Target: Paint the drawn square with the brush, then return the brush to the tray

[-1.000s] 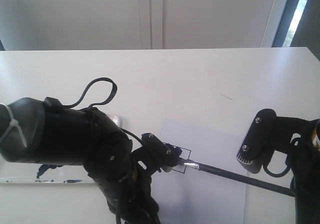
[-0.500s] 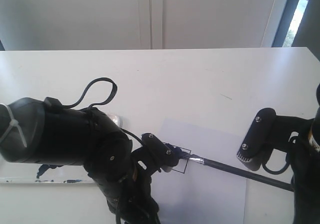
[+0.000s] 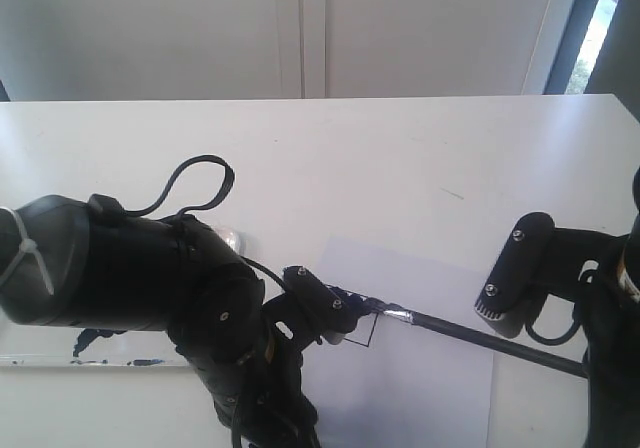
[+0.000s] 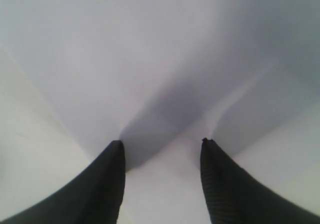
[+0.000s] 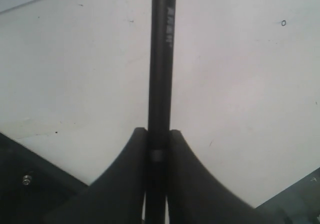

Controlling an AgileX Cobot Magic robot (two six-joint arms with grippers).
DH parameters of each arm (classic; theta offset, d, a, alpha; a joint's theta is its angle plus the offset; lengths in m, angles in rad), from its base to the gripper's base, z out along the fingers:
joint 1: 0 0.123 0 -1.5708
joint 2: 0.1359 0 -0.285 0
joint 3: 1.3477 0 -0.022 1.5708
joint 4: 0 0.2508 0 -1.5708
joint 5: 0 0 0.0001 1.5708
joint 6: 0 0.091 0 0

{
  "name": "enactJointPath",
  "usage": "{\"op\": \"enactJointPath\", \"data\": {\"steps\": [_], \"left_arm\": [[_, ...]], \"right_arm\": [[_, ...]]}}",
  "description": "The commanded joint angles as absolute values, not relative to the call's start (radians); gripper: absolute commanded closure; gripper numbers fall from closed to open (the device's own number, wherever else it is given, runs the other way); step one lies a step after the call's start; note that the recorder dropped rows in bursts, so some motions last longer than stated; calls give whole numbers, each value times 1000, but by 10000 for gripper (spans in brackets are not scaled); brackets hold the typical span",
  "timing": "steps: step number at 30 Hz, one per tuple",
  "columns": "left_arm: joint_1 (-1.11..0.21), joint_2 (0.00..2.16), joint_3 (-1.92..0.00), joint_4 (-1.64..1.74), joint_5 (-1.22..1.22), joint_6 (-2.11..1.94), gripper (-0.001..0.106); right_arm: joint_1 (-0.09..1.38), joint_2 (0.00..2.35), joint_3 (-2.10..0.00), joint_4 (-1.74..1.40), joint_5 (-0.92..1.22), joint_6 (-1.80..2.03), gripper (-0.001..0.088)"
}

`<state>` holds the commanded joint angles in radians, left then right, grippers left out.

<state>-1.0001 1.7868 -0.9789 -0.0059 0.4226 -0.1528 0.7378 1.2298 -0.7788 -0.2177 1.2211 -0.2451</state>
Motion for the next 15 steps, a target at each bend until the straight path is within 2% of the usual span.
{"op": "enactJointPath", "data": {"steps": [15], "left_arm": [[-1000, 1787, -979, 0, 420, -162, 533]], "right_arm": [[738, 1222, -779, -175, 1221, -270, 868]]}}
